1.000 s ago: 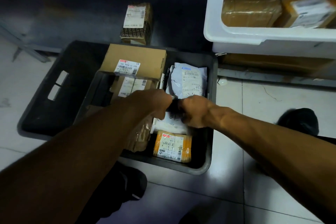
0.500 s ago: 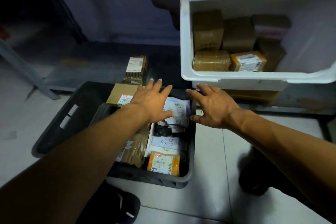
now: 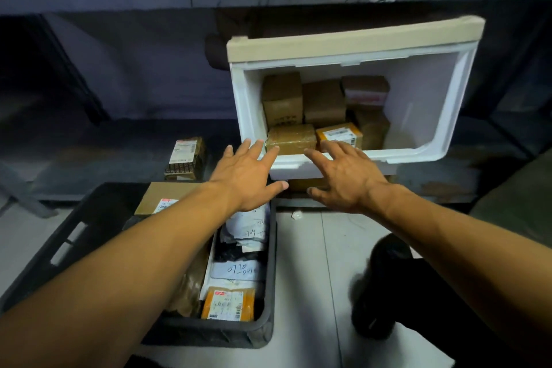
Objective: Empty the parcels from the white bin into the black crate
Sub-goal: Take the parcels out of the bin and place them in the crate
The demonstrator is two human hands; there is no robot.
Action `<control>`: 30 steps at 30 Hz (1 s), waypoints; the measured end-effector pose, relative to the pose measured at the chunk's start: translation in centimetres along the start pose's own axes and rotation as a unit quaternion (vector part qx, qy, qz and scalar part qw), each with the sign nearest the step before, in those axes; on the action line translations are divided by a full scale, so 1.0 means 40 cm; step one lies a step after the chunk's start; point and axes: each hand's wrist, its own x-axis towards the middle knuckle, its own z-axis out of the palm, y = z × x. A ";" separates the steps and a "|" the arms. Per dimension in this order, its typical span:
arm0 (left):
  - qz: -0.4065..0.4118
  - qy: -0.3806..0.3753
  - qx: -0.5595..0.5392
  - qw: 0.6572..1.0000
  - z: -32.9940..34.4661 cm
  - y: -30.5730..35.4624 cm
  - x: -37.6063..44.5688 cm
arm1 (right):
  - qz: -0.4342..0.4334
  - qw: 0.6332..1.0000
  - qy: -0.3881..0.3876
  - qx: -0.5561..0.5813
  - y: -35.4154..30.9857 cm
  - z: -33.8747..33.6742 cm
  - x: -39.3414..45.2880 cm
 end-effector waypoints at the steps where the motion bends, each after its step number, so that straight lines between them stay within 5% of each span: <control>1: 0.006 0.006 -0.001 1.000 -0.004 0.009 0.013 | 0.003 1.000 0.003 0.002 0.016 0.000 0.002; 30: 0.018 0.026 -0.068 0.997 0.088 0.187 0.583 | 0.120 0.970 -0.023 0.211 0.407 0.142 0.353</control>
